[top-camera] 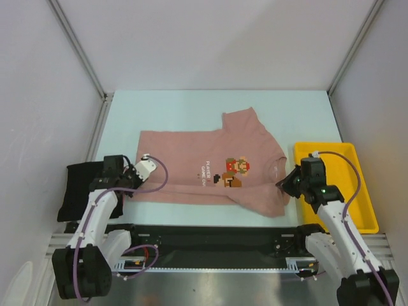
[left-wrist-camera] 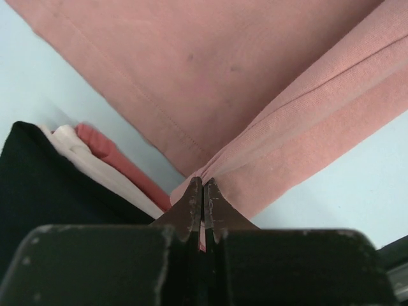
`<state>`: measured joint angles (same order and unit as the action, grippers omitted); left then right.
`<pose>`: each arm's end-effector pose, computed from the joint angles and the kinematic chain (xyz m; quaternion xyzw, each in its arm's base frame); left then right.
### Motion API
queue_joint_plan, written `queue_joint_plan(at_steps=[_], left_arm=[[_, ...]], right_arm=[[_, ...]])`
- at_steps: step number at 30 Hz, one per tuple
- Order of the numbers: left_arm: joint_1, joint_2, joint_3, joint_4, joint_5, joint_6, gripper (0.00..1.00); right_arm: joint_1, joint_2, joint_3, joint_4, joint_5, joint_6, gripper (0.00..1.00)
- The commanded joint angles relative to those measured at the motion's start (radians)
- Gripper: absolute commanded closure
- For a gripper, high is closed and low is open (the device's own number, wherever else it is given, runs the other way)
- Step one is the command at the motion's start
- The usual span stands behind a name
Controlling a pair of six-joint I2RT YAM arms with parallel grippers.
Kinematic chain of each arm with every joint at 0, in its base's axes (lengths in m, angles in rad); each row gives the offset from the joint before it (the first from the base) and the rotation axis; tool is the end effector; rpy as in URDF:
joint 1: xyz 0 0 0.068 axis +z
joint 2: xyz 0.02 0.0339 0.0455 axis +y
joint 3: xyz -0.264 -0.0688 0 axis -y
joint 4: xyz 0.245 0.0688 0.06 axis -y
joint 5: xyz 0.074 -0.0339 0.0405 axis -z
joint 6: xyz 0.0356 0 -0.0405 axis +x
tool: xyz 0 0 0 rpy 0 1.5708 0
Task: Fold and stack the t-shirts
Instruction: Flatten the tshirt out, then fold the tshirt
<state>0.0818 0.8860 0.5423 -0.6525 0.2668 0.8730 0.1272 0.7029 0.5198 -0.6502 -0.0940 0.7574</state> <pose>0.1630 0.0039 0.2010 0.4011 0.8626 0.0157 0.3080 0.1424 0.0216 0.2175 0.2727 0.8911 0.1937 0.3066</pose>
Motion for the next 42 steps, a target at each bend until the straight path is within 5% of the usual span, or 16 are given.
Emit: queue_joint_plan(at_steps=[1,9,18,22,27,28,30,32,37,42], left_arm=[[0.012,0.069,0.039,0.076,-0.003,0.003,0.99],[0.013,0.252,0.076,0.209,-0.001,-0.038,0.99],[0.012,0.387,0.14,0.273,-0.012,-0.069,0.98],[0.012,0.407,0.153,0.283,-0.015,-0.077,0.94],[0.012,0.432,0.154,0.309,-0.015,-0.106,0.85],[0.01,0.441,0.159,0.315,-0.024,-0.117,0.75],[0.01,0.447,0.174,0.326,-0.058,-0.158,0.53],[0.012,0.43,0.217,0.291,-0.074,-0.201,0.48],[-0.004,0.297,0.259,0.18,-0.02,-0.201,0.46],[-0.118,0.239,0.131,0.05,-0.055,-0.074,0.49]], right_arm=[[0.005,0.114,0.052,0.156,0.016,-0.044,1.0],[0.006,0.496,0.229,0.29,0.007,-0.171,1.0],[-0.003,0.707,0.338,0.314,0.002,-0.23,1.0],[-0.009,0.73,0.348,0.342,0.017,-0.227,0.99],[-0.009,0.764,0.365,0.33,0.04,-0.253,0.82],[-0.008,0.767,0.371,0.327,0.048,-0.26,0.68],[-0.005,0.771,0.404,0.289,0.077,-0.28,0.56],[0.008,0.742,0.448,0.247,0.092,-0.296,0.54],[0.078,0.615,0.47,0.037,0.291,-0.249,0.54],[0.101,0.523,0.346,-0.088,0.333,-0.142,0.54]])
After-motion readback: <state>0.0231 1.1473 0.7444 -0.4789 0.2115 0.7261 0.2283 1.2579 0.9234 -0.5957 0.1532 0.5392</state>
